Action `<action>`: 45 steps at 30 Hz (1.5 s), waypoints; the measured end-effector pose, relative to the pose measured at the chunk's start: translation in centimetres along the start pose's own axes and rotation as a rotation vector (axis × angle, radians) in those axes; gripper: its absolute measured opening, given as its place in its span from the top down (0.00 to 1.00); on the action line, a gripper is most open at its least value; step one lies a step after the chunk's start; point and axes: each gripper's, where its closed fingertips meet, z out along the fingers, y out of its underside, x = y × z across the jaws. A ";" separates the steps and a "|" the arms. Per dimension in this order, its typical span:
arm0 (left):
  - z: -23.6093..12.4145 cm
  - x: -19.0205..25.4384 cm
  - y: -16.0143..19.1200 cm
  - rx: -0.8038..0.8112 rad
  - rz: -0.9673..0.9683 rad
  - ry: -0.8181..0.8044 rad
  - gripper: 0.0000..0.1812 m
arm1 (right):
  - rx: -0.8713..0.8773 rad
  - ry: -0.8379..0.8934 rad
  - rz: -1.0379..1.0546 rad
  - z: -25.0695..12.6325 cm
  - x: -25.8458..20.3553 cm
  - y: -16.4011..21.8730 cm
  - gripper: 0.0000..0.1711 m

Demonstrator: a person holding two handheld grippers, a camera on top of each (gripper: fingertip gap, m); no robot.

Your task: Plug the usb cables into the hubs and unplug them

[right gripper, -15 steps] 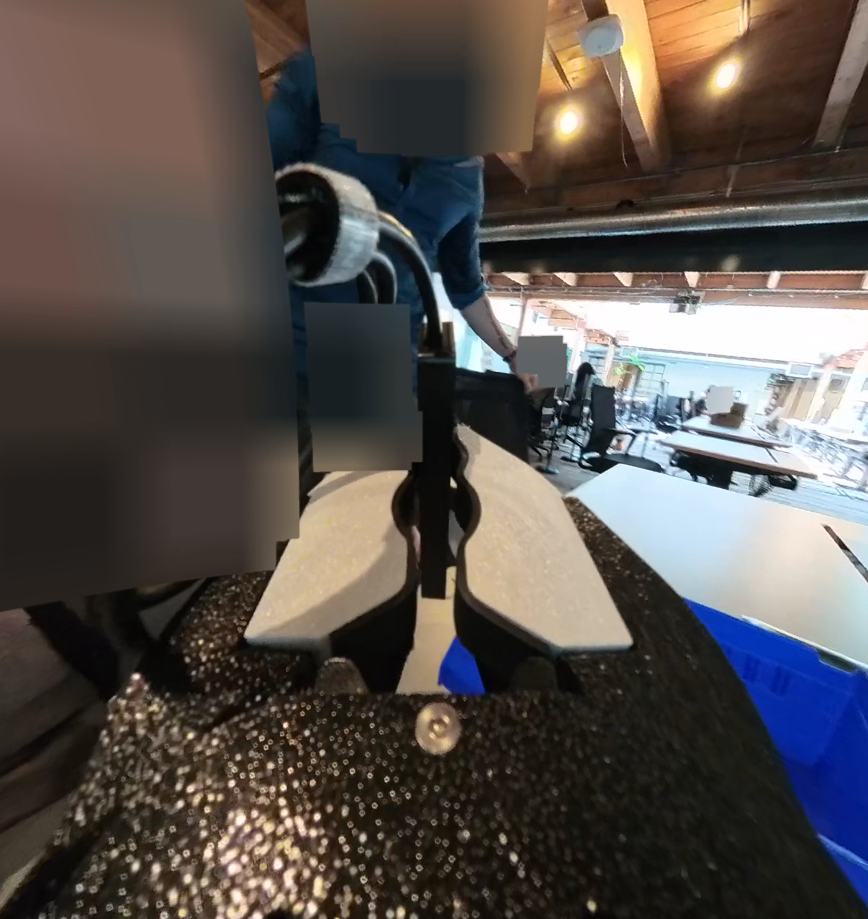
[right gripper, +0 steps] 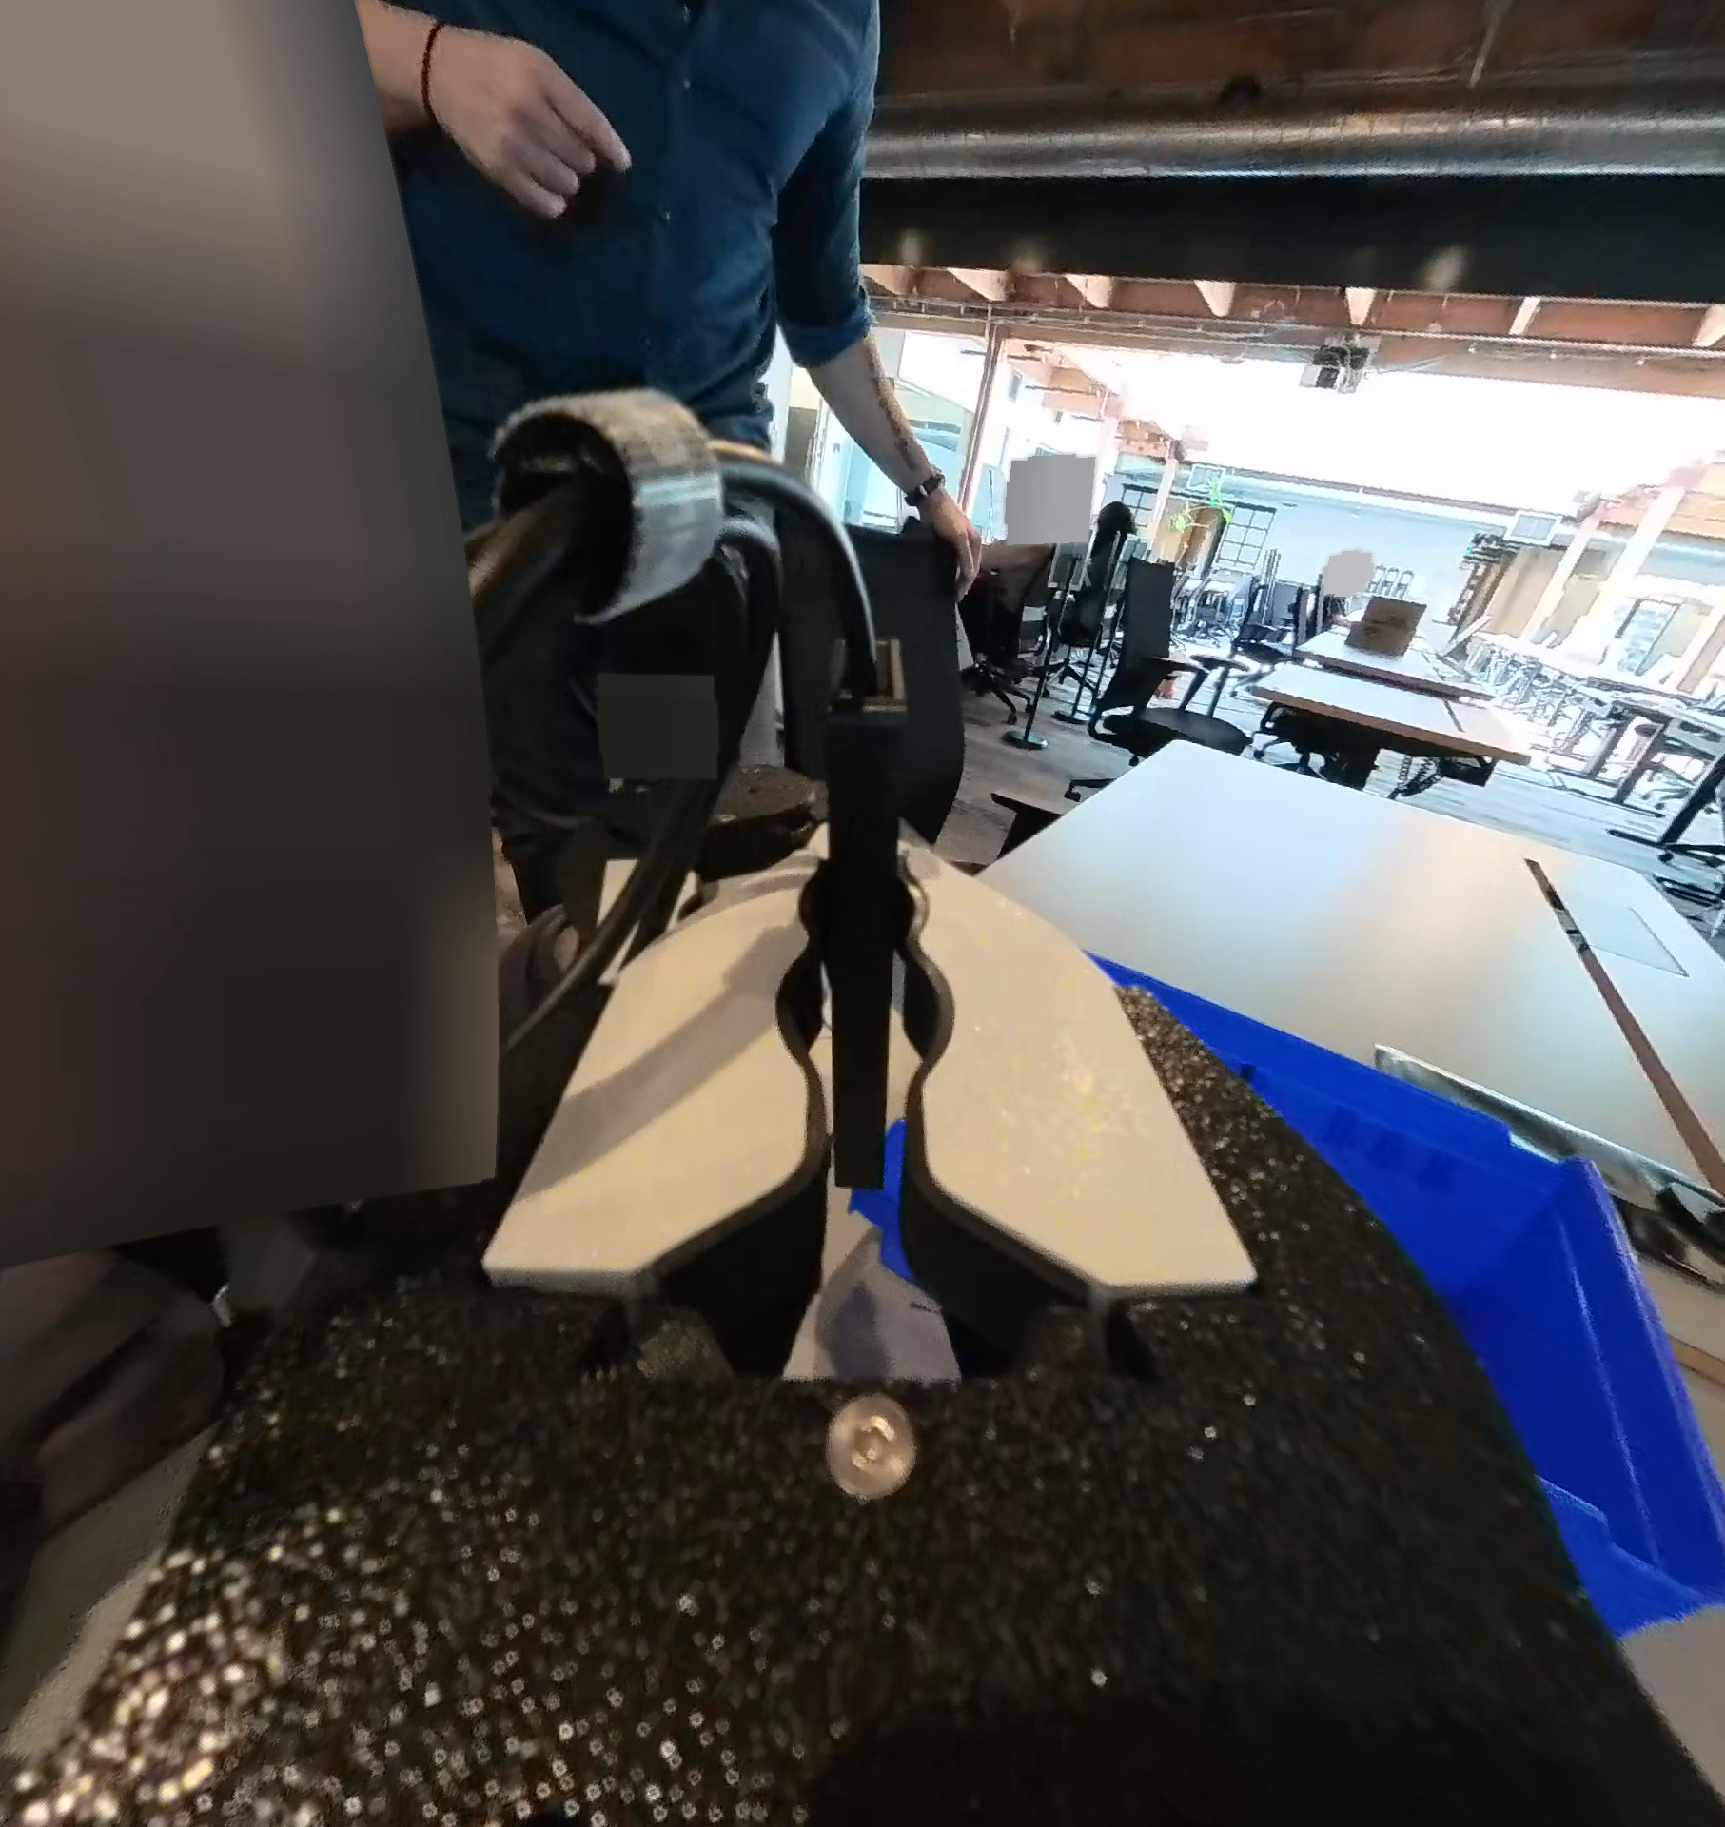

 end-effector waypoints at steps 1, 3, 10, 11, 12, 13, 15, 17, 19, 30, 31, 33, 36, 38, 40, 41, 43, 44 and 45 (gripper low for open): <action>-0.1 -0.2 0.0 0.000 -0.001 -0.005 0.58 | 0.001 -0.009 0.005 0.0 -0.1 0.0 0.94; -0.5 -0.7 -0.2 0.008 -0.011 -0.013 0.58 | -0.009 -0.011 0.019 -0.1 -0.1 0.2 0.94; -1.6 -2.2 -0.7 0.026 -0.014 -0.054 0.58 | -0.036 0.028 0.031 -0.8 0.6 0.8 0.94; -1.8 -2.4 -0.8 0.025 -0.010 -0.062 0.57 | -0.041 0.031 0.035 -0.9 0.7 0.9 0.94; -1.9 -2.6 -0.8 0.025 -0.007 -0.071 0.57 | -0.049 0.036 0.037 -1.0 0.8 1.0 0.94; -2.1 -2.8 -0.8 0.025 -0.006 -0.079 0.57 | -0.055 0.040 0.040 -1.1 0.8 1.1 0.94; -2.5 -3.3 -1.0 0.031 -0.005 -0.096 0.57 | -0.068 0.049 0.057 -1.5 1.0 1.4 0.94; -3.0 -3.8 -1.3 0.040 -0.007 -0.112 0.58 | -0.135 0.099 0.085 -2.1 1.7 2.4 0.94; -3.4 -4.2 -1.4 0.043 -0.006 -0.127 0.57 | -0.248 0.193 0.112 -3.3 2.9 4.3 0.94; -5.6 -6.9 -1.7 0.051 -0.022 -0.214 0.57 | -0.650 0.364 0.259 -6.4 4.6 11.1 0.94; -5.8 -7.1 -1.7 0.054 -0.024 -0.225 0.57 | -0.637 0.352 0.258 -6.1 4.6 11.0 0.94; -6.3 -7.9 -2.0 0.074 -0.028 -0.274 0.55 | -0.591 0.333 0.239 -5.7 4.6 10.4 0.94; -8.2 -9.6 -3.3 0.177 -0.052 -0.378 0.53 | -0.364 0.348 0.116 -4.9 5.2 6.5 0.94; -10.1 -10.6 -4.7 0.309 -0.105 -0.435 0.54 | -0.102 0.289 0.067 -4.8 4.6 2.7 0.94; -11.8 -11.3 -5.6 0.414 -0.159 -0.463 0.54 | 0.118 0.167 0.126 -5.6 3.5 0.0 0.94; -12.5 -11.6 -5.9 0.443 -0.171 -0.478 0.54 | 0.159 0.134 0.167 -6.0 3.3 -0.4 0.94; -13.1 -12.0 -5.9 0.451 -0.167 -0.502 0.55 | 0.092 0.163 0.197 -6.5 3.9 1.2 0.94; -13.1 -12.1 -5.8 0.434 -0.158 -0.507 0.54 | 0.027 0.189 0.200 -6.5 4.2 2.3 0.94; -12.8 -12.1 -5.5 0.404 -0.147 -0.501 0.55 | -0.021 0.204 0.201 -6.5 4.3 3.1 0.94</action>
